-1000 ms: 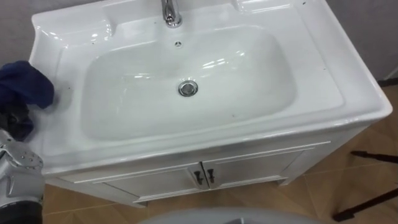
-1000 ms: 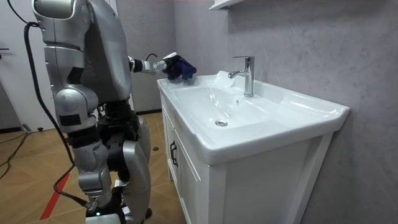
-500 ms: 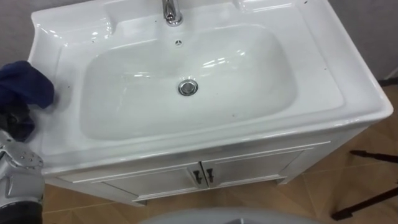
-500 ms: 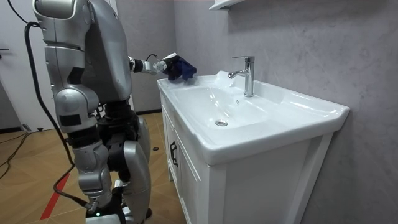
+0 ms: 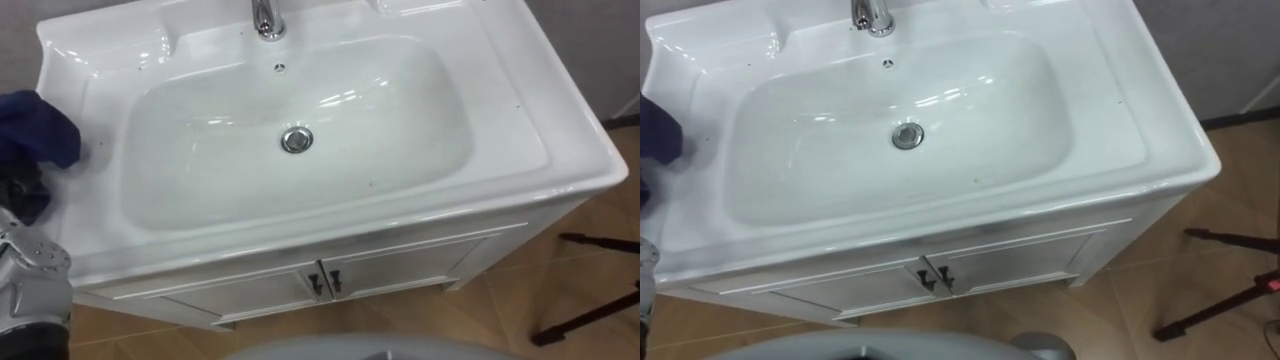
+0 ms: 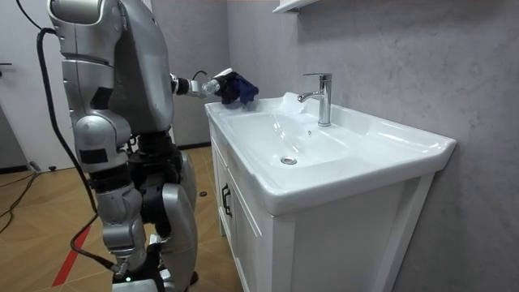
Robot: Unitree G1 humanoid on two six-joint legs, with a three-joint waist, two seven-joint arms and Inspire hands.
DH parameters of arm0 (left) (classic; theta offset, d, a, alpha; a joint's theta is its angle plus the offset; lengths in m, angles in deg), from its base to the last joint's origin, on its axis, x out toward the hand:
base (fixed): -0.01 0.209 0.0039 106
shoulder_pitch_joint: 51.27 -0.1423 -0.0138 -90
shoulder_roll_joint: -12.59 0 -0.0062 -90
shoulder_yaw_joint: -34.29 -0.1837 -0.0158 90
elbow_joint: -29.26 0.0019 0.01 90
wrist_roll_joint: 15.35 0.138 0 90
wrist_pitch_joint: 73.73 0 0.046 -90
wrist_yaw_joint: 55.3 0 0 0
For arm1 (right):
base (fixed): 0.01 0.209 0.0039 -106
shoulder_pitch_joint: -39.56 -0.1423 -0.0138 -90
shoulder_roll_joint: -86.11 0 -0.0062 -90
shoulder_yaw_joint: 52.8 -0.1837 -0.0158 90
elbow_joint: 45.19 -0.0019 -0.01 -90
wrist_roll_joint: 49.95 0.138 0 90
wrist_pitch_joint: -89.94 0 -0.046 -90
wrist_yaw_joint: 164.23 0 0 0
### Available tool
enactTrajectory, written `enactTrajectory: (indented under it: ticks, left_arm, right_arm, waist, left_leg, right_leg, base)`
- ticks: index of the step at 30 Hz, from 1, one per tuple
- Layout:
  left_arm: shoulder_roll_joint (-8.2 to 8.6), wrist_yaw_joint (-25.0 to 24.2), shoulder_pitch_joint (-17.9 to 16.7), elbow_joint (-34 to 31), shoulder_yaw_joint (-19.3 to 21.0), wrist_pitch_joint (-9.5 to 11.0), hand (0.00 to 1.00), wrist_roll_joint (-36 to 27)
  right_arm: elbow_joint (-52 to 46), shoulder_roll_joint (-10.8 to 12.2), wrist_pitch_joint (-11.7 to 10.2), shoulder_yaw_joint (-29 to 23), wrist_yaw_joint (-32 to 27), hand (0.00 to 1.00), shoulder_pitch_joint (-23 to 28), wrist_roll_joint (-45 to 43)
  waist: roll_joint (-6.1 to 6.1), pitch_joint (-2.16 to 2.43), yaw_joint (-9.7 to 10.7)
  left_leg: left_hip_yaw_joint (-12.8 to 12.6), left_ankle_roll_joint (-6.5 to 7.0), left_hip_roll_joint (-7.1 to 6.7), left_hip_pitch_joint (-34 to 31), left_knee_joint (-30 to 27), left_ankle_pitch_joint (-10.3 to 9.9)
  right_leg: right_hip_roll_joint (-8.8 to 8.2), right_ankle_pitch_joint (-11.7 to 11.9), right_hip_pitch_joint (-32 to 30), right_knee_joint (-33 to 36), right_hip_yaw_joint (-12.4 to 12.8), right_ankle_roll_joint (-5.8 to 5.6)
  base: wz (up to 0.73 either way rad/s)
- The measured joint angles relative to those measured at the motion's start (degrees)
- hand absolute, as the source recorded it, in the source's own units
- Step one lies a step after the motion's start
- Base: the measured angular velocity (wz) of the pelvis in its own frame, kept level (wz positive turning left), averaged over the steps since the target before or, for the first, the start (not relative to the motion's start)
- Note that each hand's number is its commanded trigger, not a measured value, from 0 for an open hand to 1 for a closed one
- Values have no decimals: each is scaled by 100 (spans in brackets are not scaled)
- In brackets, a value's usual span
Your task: Wipe basin
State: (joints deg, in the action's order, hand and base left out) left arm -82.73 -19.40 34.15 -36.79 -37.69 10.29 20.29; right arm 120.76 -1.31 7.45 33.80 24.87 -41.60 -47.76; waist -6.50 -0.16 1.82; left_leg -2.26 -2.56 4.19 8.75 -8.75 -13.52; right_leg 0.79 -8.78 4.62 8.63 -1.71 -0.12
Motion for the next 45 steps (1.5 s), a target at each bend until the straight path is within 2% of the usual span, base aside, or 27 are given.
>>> enactTrajectory:
  ticks: [7, 17, 19, 20, 45]
  left_arm:
    - [25, -1, 0, -4, -251, 7, 100, 1]
    - [27, -41, 0, -31, -256, 6, 100, 0]
    - [27, -45, 1, -31, -256, 6, 69, 0]
    - [27, -46, 0, -30, -256, 6, 0, 0]
    - [29, 9, 0, -28, -256, 6, 0, 37]
  right_arm:
    - [9, -4, 8, -4, 43, 0, -88, -24]
    - [-1, -3, 11, -24, 27, 0, -95, -6]
    - [-1, -3, 12, -24, 25, 0, -94, -6]
    - [0, -3, 12, -25, 25, 0, -86, -5]
    - [84, 3, 8, -21, -85, 0, -94, -14]
  waist:
    - [11, 4, 116]
    - [58, 7, 226]
    - [66, 10, 226]
    - [68, 9, 226]
    - [19, 9, 104]
  left_leg:
    - [-4, 0, 0, 3, 0, 0]
    - [-17, 0, 0, 16, 0, 0]
    - [-18, 0, 0, 26, 1, 0]
    - [-19, 0, 0, 40, 3, 0]
    - [-10, 0, -2, 40, 5, 0]
  right_leg:
    - [-1, 0, -4, 0, 1, 0]
    - [-1, 0, 3, 2, 7, 0]
    - [-1, 0, 9, 3, 8, 0]
    - [-1, 0, 22, 2, 10, 0]
    - [-2, 0, 21, 2, 5, 0]
  base:
    - [0]
    - [0]
    - [0]
    - [0]
    - [0]
